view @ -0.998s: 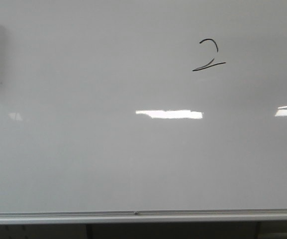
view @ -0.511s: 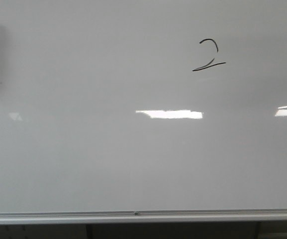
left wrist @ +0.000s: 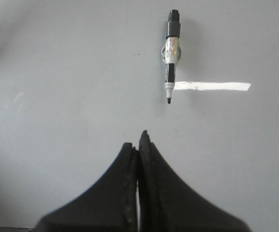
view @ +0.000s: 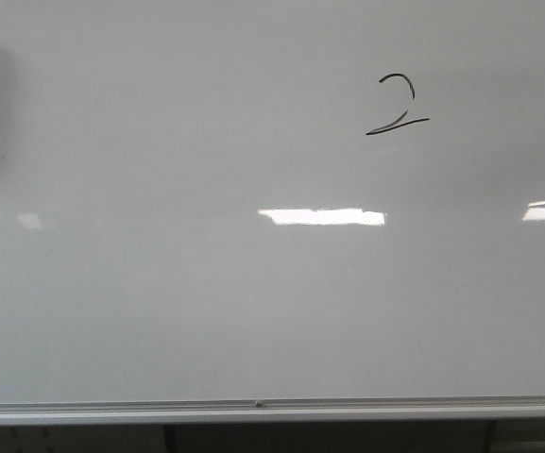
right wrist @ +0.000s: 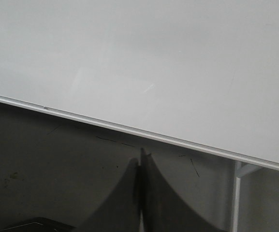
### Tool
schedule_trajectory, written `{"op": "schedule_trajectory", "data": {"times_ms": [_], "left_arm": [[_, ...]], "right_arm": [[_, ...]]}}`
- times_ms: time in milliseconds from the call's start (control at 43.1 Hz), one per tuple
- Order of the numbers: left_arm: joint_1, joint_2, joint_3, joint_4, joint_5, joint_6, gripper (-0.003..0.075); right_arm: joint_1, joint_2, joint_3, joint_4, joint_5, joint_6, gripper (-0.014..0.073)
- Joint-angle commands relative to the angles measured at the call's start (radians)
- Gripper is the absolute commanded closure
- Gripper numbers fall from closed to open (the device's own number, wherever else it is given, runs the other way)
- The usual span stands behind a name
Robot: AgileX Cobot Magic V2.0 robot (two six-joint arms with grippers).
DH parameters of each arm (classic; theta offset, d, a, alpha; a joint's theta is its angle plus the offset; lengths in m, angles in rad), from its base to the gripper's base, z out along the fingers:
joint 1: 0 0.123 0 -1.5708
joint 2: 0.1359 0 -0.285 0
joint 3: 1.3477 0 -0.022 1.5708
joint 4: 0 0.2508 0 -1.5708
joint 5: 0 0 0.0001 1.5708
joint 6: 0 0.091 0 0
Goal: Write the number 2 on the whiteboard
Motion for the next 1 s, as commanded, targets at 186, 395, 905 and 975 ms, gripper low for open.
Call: {"op": "schedule_trajectory", "data": {"times_ms": [186,395,905,975], "left_arm": [[0.001,-0.040,0.104,0.000,-0.285,-0.001,0.0741],[0.001,-0.036,0.106,0.000,-0.300,-0.001,0.0741],[0.001,-0.036,0.106,0.000,-0.300,-0.001,0.0741],[0.001,-0.036,0.106,0.000,-0.300,-0.001,0.0741]], "right_arm": [[-0.005,0.005,-0.023,-0.003,-0.051,-0.008,0.0661],[-0.005,0.005,-0.023,-0.003,-0.051,-0.008,0.0661],[-0.005,0.005,-0.023,-0.003,-0.051,-0.008,0.0661],[-0.005,0.005,-0.023,-0.003,-0.051,-0.008,0.0661]]}}
